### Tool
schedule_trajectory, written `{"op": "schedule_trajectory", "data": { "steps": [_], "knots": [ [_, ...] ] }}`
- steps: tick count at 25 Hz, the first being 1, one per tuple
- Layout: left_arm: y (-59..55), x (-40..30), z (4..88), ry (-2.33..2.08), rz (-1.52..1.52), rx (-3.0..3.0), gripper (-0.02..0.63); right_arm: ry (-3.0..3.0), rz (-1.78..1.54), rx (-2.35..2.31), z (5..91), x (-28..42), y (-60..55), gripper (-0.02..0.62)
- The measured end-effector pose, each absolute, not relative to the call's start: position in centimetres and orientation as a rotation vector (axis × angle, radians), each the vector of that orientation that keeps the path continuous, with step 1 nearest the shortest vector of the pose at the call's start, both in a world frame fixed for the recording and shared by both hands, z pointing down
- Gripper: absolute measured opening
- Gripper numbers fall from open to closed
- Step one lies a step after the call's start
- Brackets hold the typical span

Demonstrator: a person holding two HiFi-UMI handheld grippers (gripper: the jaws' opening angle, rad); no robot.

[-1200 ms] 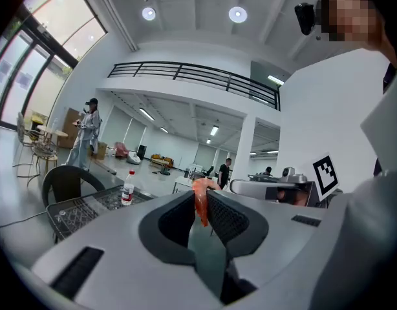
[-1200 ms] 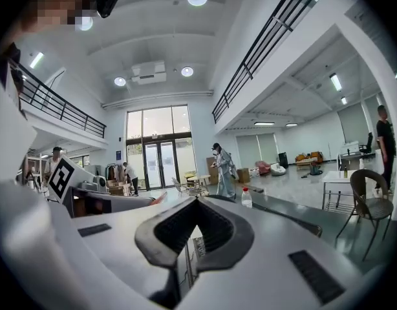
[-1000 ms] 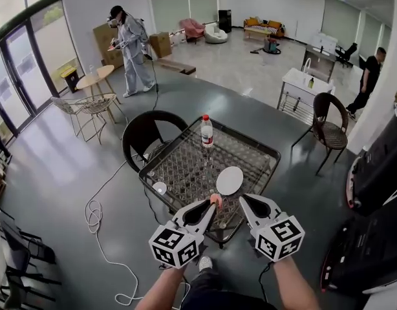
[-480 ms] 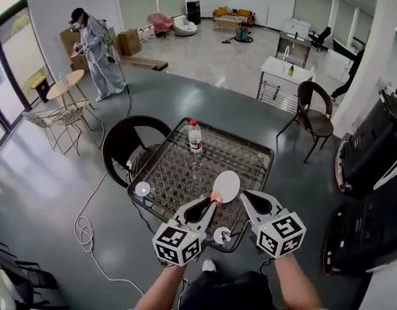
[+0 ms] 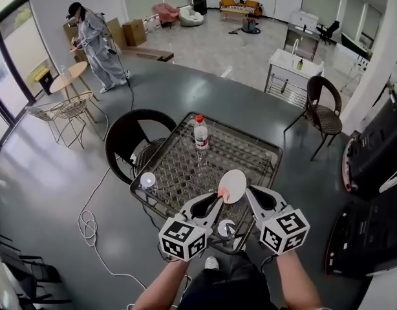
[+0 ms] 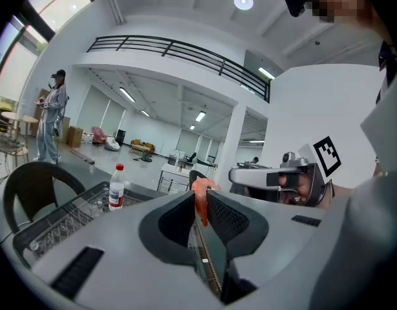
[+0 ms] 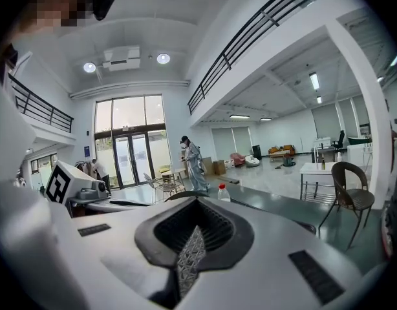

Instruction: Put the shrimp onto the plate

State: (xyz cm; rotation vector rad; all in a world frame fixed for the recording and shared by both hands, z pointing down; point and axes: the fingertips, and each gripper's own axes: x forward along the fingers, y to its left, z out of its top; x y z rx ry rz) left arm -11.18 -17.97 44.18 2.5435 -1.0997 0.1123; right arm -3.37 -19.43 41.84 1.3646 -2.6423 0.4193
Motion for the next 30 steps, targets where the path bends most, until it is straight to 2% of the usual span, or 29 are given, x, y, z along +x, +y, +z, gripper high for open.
{"op": "schedule_trajectory", "data": {
  "steps": [12,30],
  "knots": [
    [-22.5,-9.6,47.9,-1.189,0.241,2.464,0.064,-2.629,0.446,1.290,44.0,-1.5,-24.6,0.005],
    [-27.3,-6.2,66.7,-1.108,0.690,2.225,0.064,-2.346,0.666,1.110,58.6,2.2,-26.5,0.006]
  ]
}}
